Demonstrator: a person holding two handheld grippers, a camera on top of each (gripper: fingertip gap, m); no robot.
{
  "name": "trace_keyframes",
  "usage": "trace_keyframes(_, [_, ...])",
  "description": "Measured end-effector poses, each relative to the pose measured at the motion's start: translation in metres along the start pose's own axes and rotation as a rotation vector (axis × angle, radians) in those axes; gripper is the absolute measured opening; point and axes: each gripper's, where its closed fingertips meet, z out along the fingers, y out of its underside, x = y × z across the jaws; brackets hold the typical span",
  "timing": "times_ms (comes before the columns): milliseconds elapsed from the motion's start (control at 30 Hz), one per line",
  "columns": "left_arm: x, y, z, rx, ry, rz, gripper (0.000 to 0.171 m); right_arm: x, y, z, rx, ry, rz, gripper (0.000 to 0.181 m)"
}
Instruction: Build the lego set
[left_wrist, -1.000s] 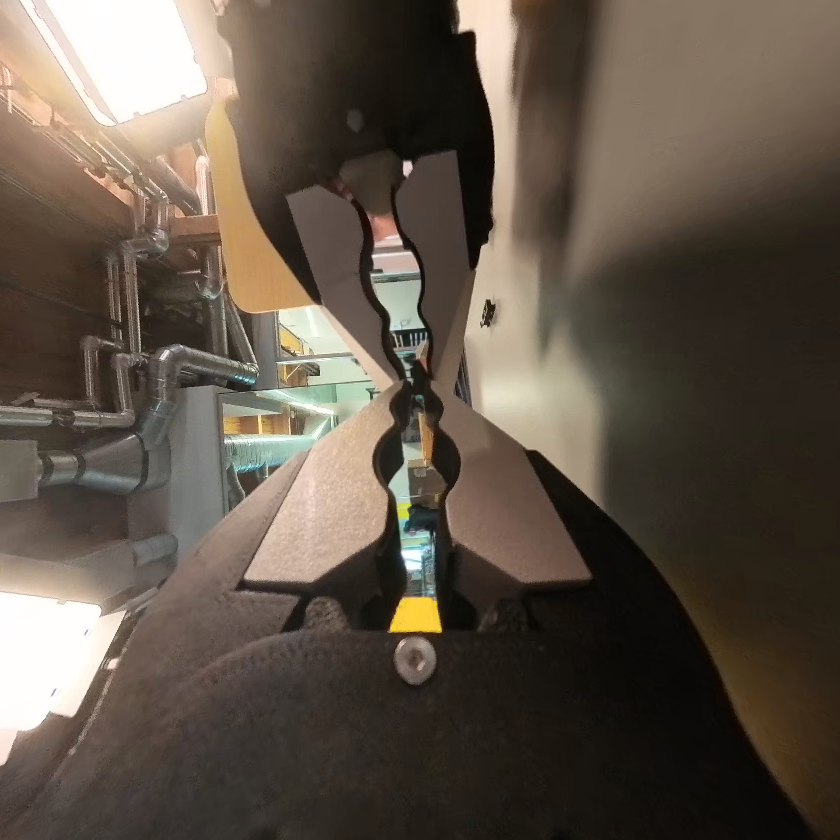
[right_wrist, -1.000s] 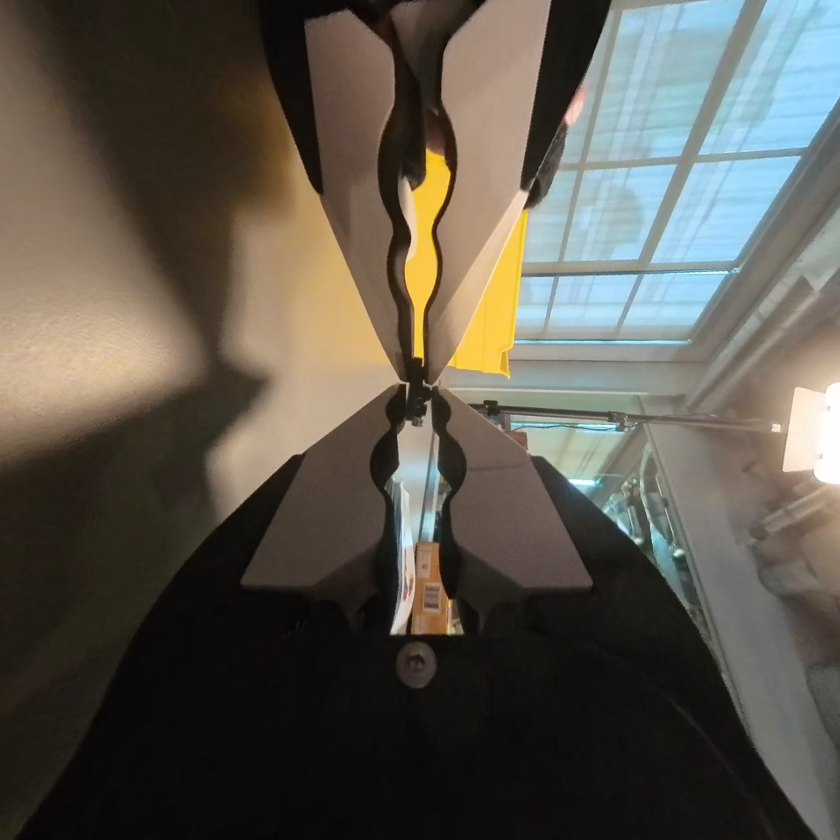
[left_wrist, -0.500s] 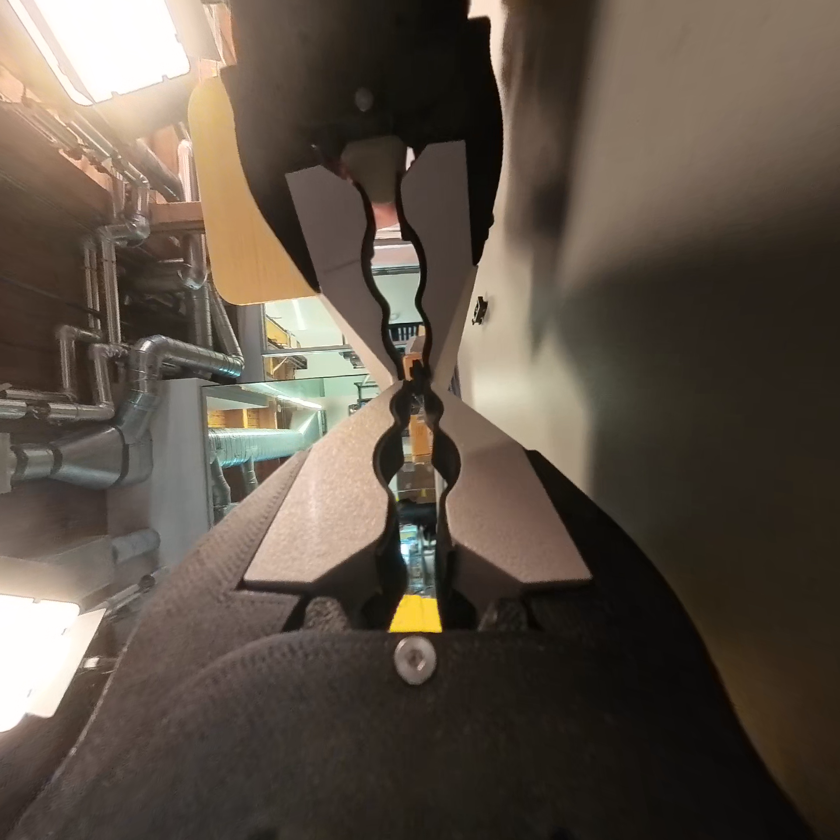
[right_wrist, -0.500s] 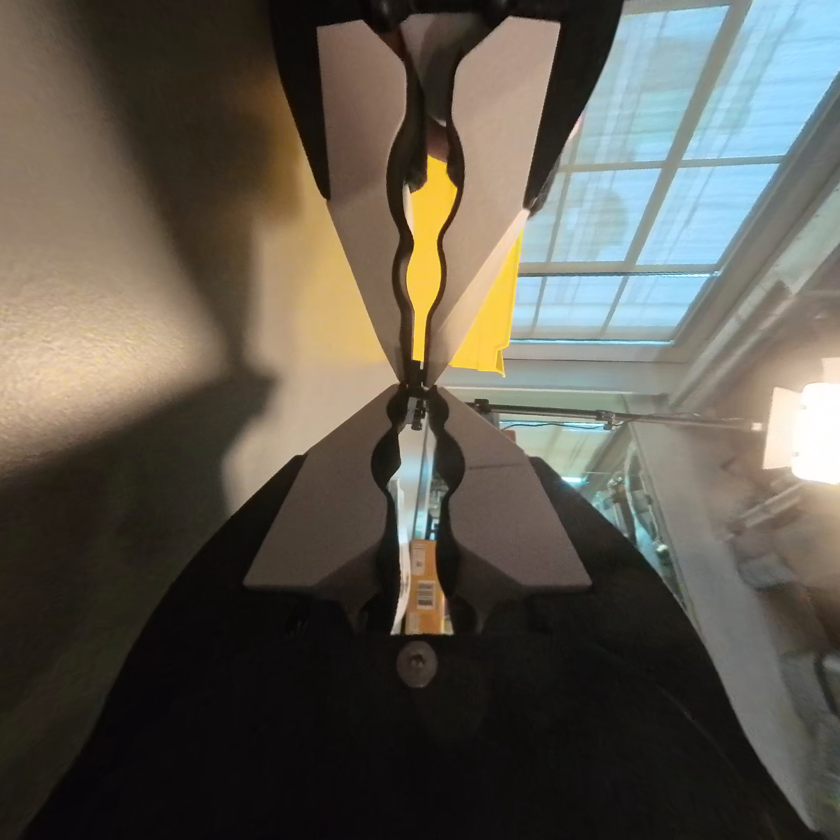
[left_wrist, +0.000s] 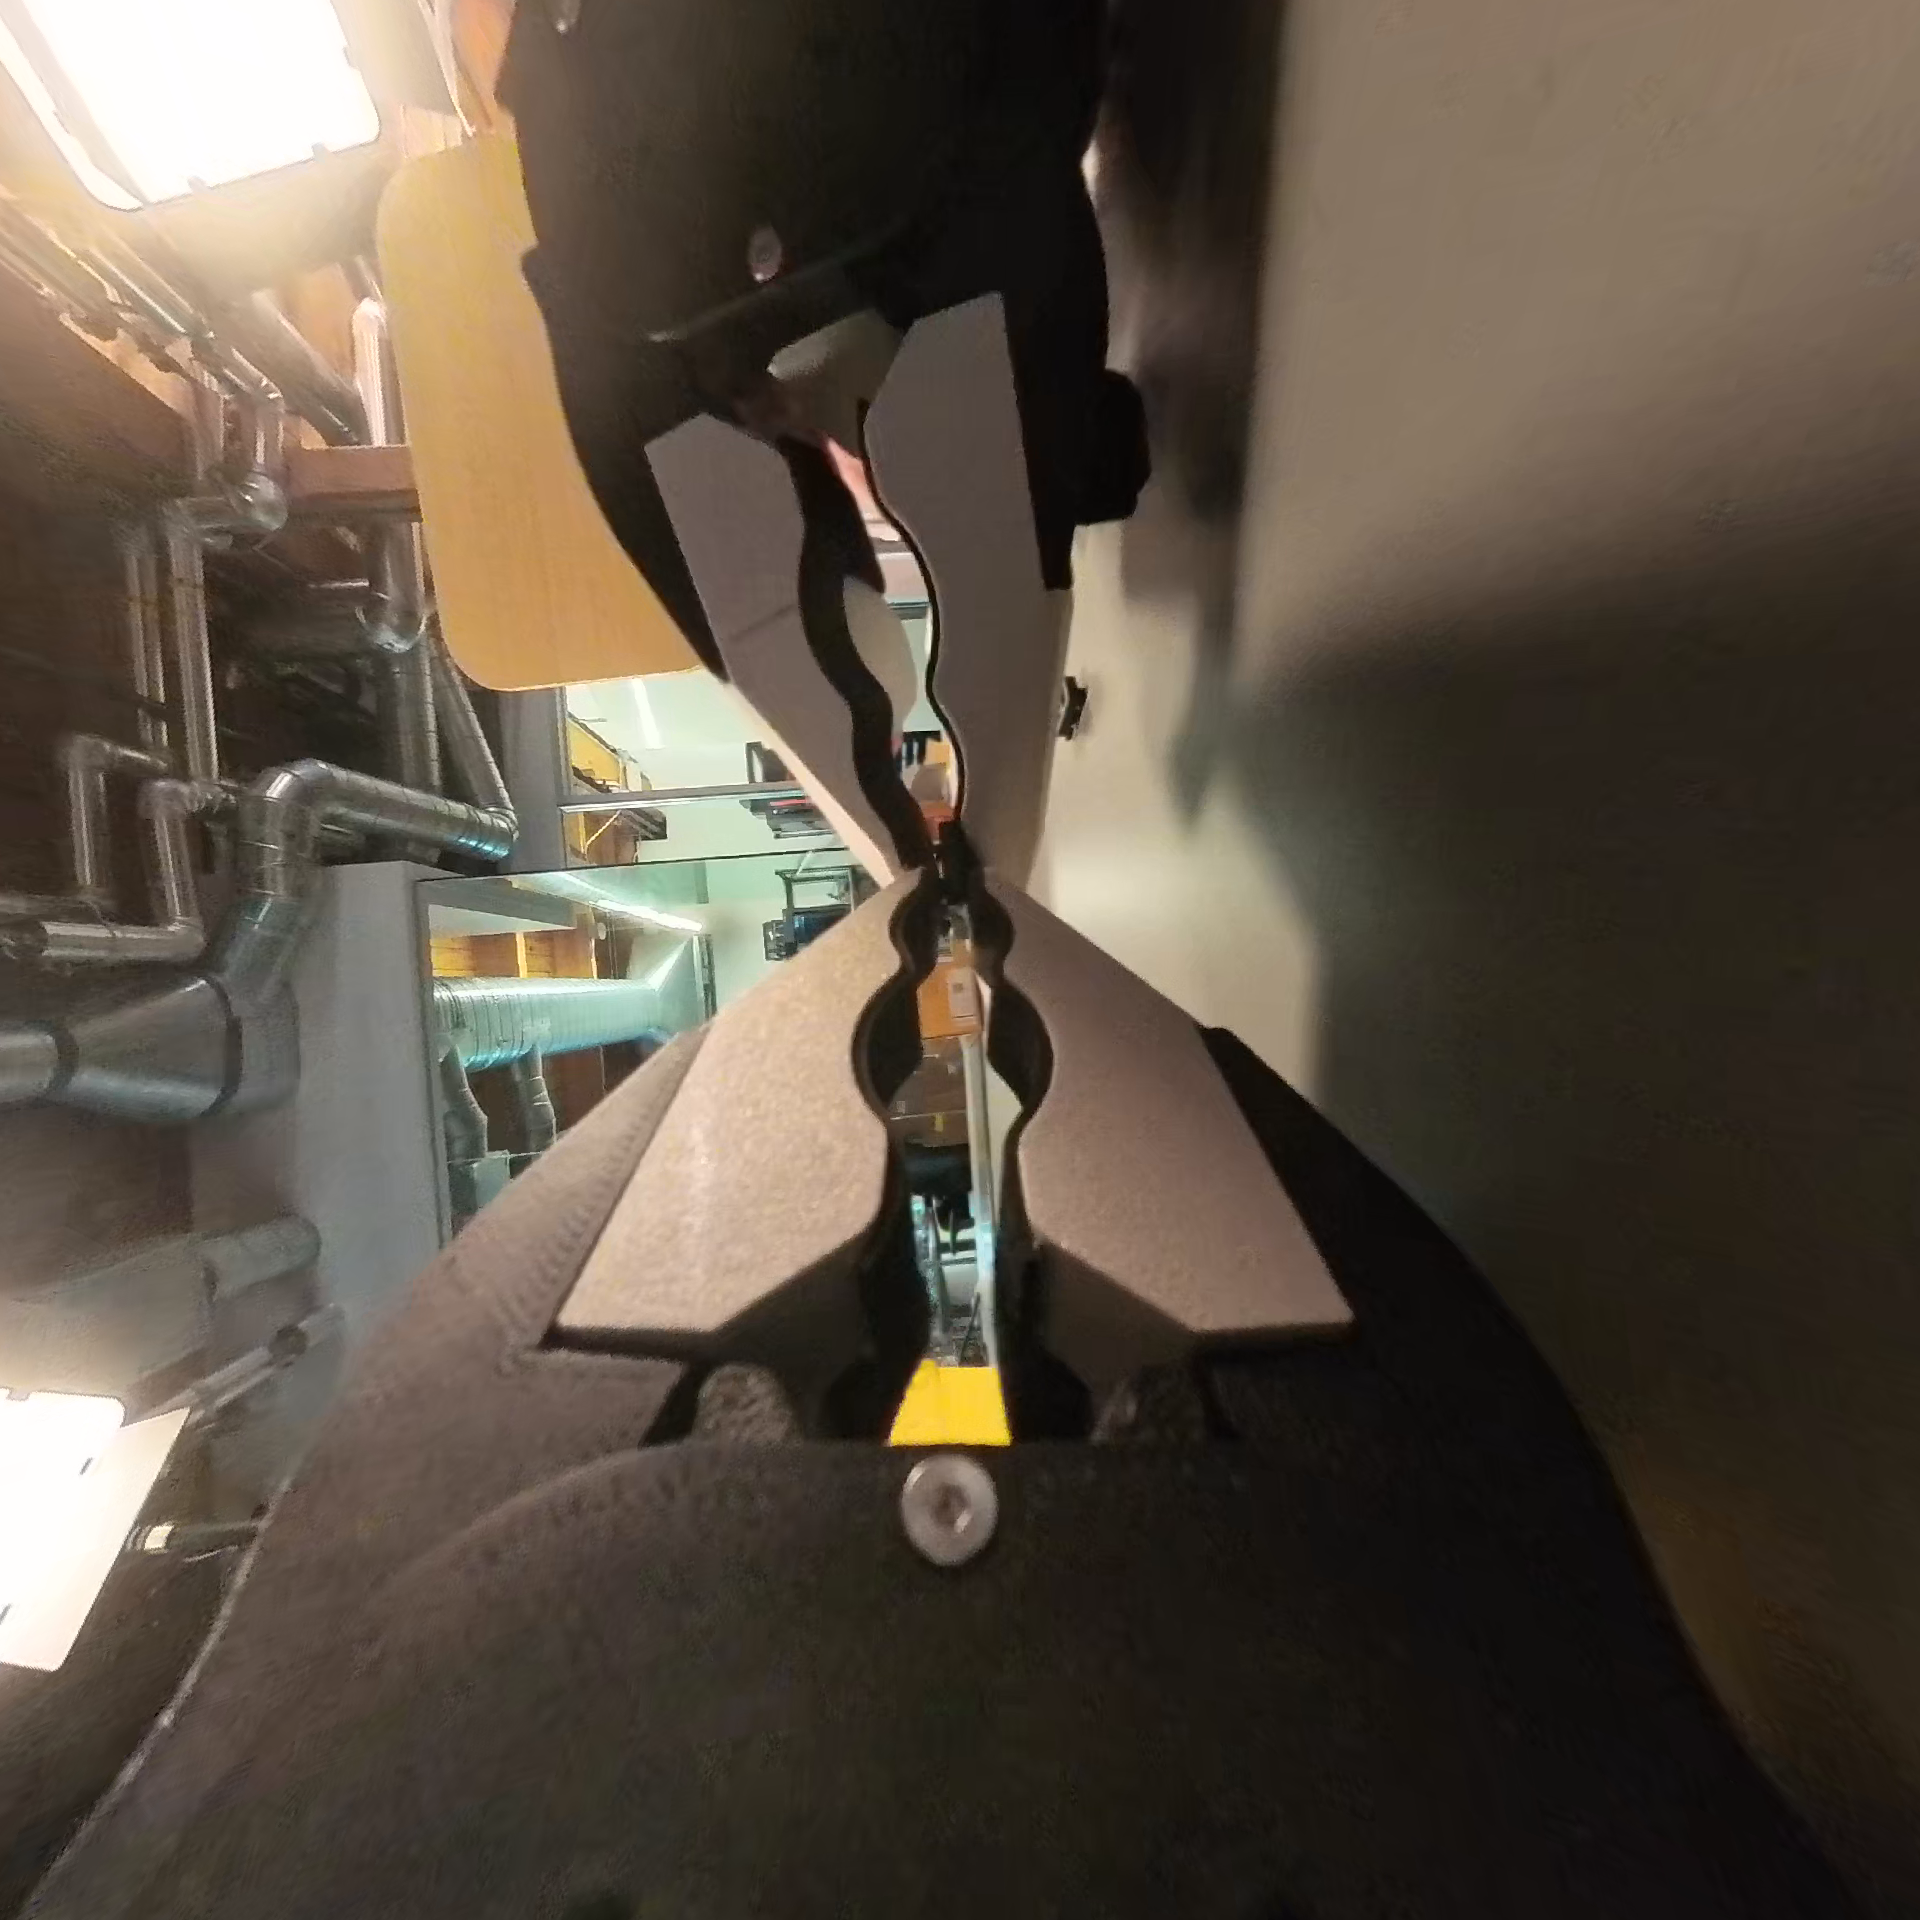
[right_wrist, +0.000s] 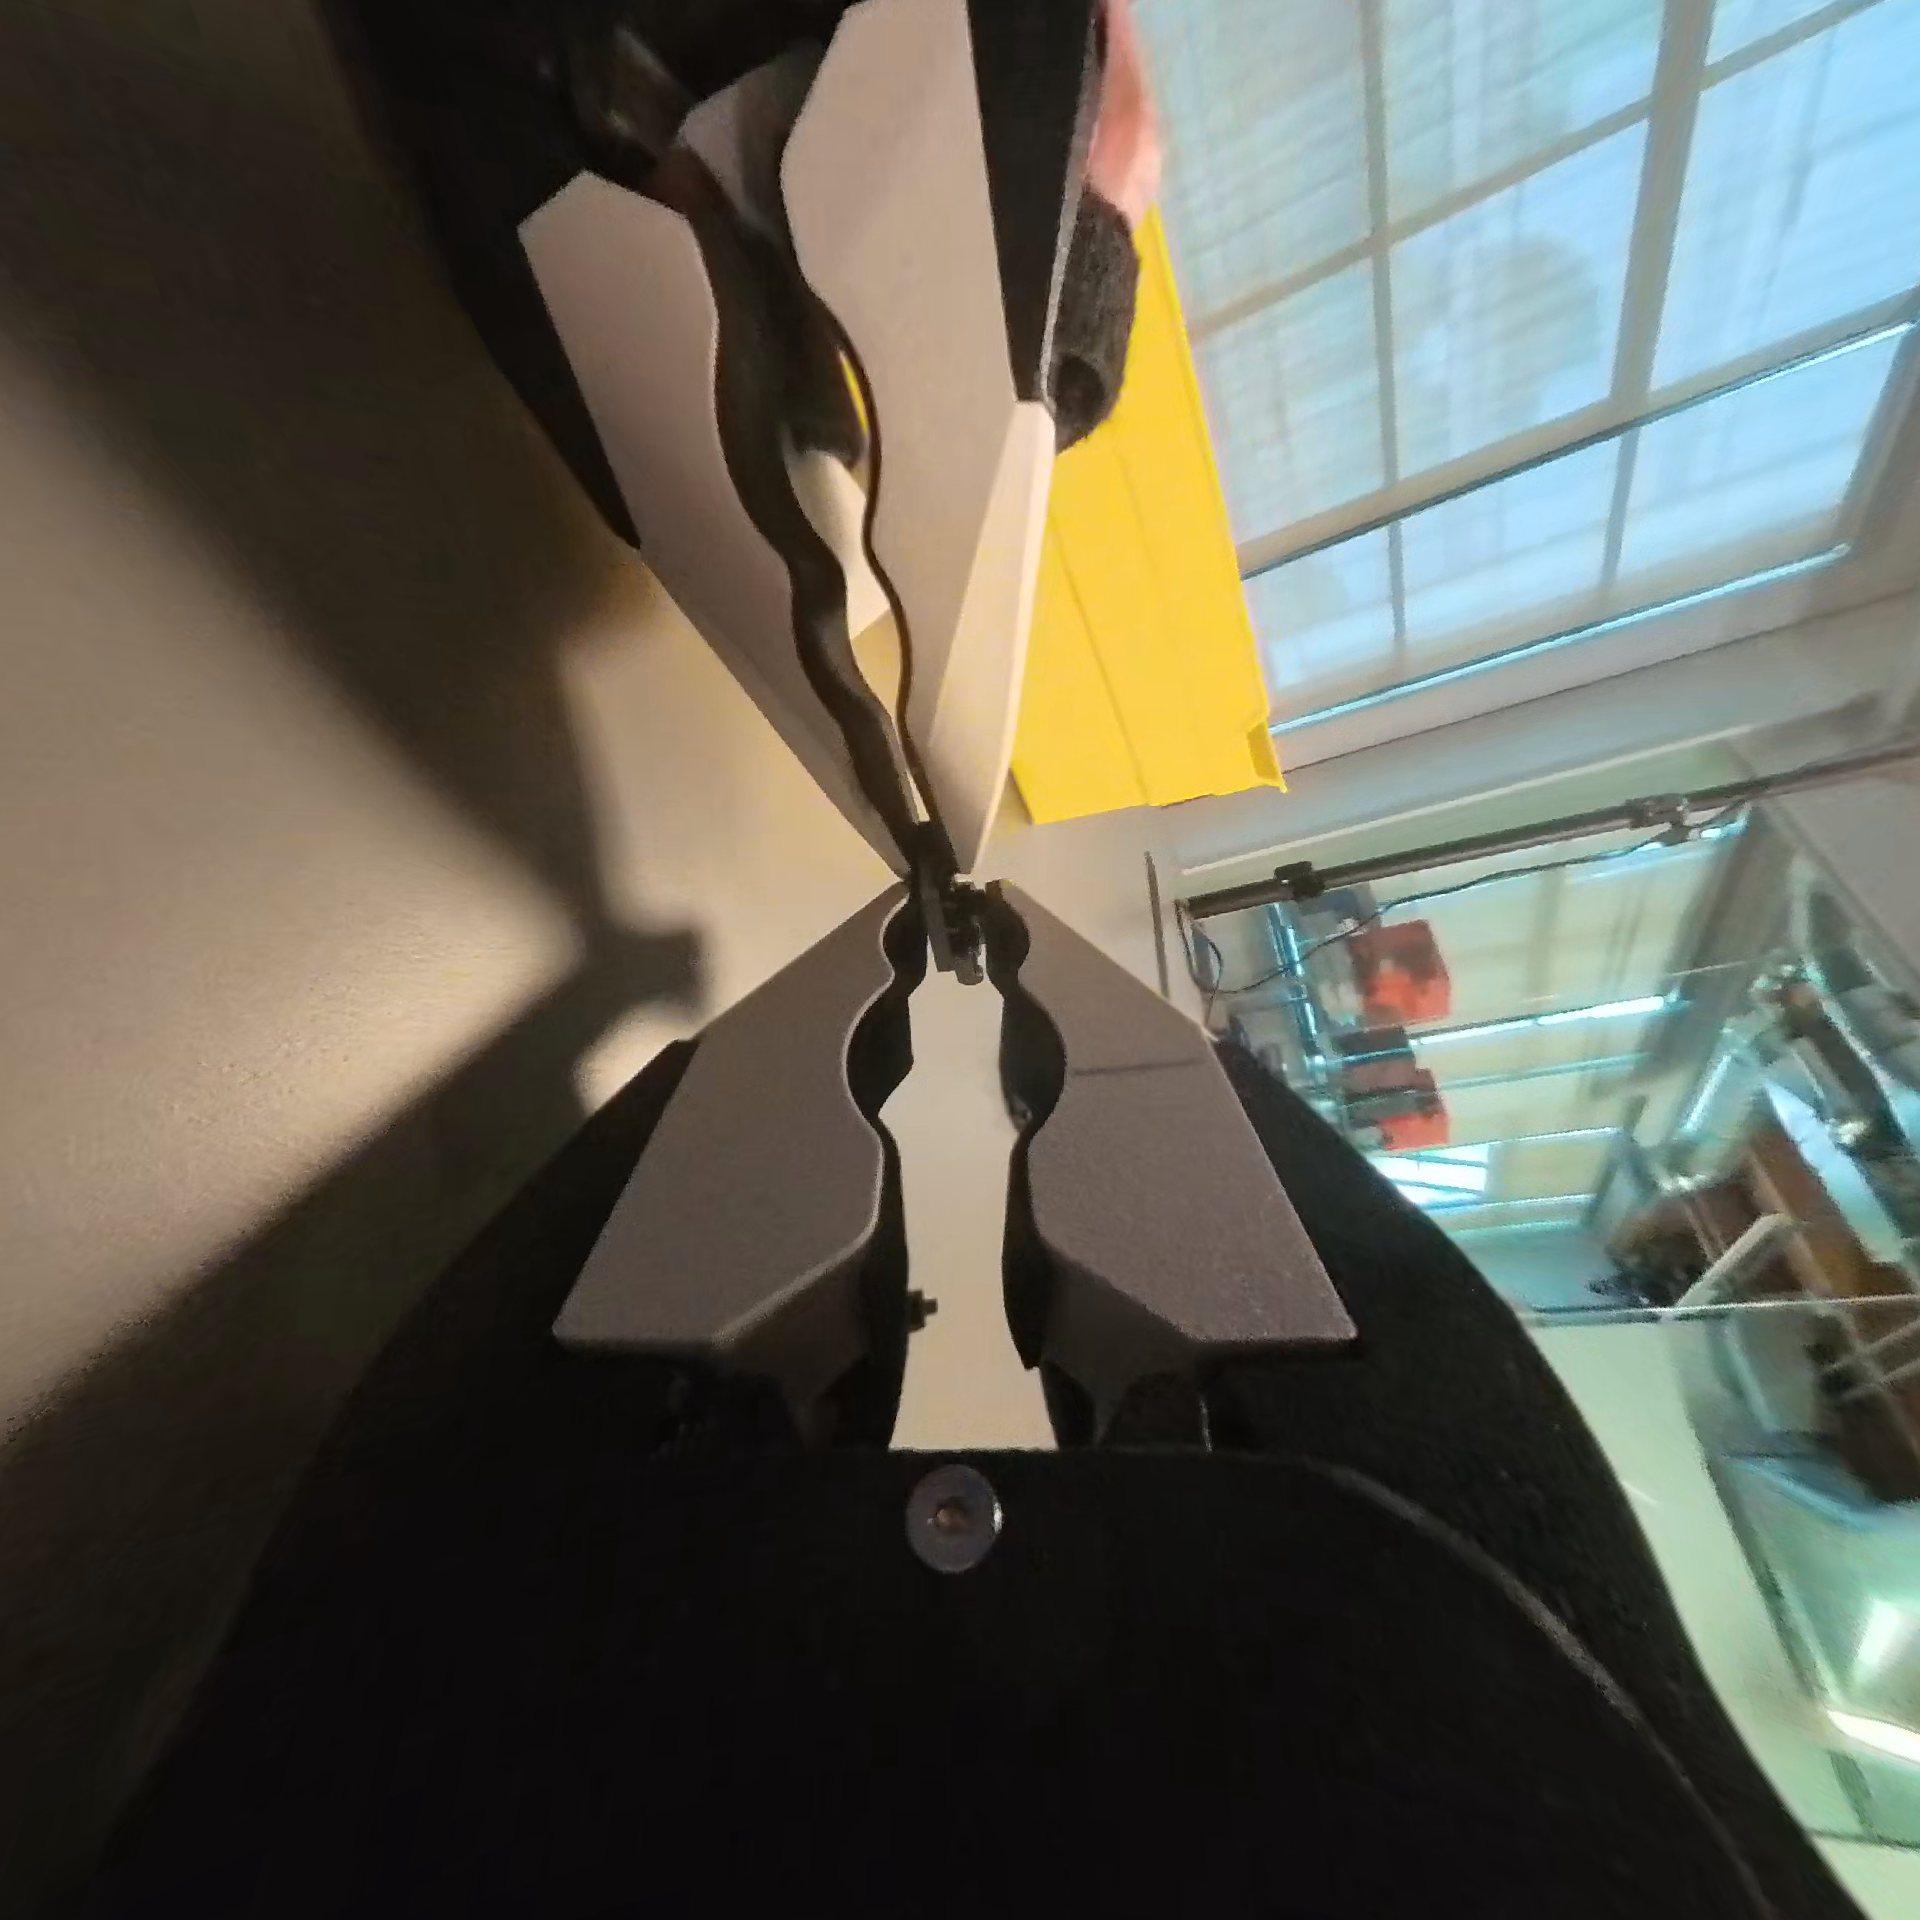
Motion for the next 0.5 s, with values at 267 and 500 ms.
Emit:
trace_keyframes(267, [0.0001, -0.0007, 0.0001, 0.005, 0.003, -0.007, 0.004, 0.0002, -0.0019, -0.0009, 0.031, -0.023, 0.044, 0.007])
trace_keyframes(500, [0.0073, -0.0028, 0.0007, 0.005, 0.027, 0.057, 0.005, -0.0086, 0.0009, -0.0011, -0.006, -0.092, -0.072, 0.006])
